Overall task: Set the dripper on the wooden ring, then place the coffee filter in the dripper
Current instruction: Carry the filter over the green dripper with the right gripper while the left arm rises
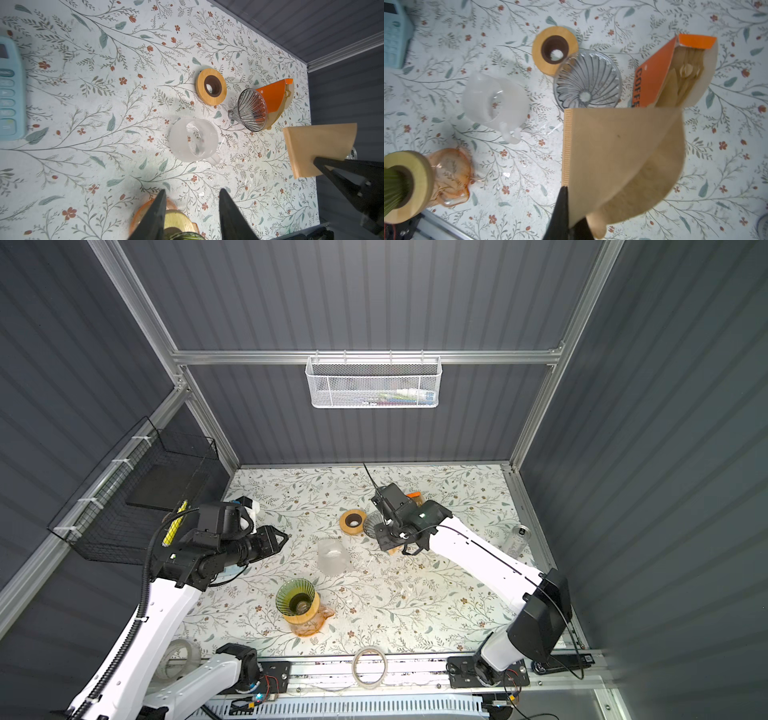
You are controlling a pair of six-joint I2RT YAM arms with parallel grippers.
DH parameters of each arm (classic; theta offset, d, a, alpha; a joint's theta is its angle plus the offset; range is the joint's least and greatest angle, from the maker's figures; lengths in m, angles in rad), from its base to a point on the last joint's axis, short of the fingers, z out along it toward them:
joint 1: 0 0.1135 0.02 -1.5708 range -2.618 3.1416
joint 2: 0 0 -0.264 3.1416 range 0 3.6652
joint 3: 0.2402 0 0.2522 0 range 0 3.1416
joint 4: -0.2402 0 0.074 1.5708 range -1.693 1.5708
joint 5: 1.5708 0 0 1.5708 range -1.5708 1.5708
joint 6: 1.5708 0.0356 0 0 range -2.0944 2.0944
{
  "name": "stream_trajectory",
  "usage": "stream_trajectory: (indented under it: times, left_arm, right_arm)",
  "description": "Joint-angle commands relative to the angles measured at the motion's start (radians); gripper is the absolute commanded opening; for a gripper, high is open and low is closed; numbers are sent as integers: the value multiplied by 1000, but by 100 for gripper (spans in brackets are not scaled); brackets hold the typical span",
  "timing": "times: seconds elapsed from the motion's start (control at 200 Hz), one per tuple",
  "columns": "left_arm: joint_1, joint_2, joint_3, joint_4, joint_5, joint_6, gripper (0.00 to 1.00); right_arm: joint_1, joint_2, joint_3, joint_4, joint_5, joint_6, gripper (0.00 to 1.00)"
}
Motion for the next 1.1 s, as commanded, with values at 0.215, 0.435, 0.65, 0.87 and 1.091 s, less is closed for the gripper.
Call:
stream_trajectory:
  times: [0.215, 0.435, 0.65, 0.87, 1.091]
  left_arm:
    - [0, -38, 166, -406, -113, 27, 43]
    - [0, -34, 265, -613, -155, 49, 45]
    - [0, -47, 338, -709, -165, 60, 45]
    - [0, -75, 321, -721, -153, 60, 46]
    - [0, -95, 318, -725, -139, 64, 46]
  right_arm:
    - [213, 92, 291, -215, -114, -173, 0]
    - [332, 234, 451, -265, -175, -232, 0]
    - [400, 330, 563, -324, -203, -262, 0]
    - [442, 412, 623, -378, -193, -268, 0]
    - [455, 467, 648, -380, -203, -238, 0]
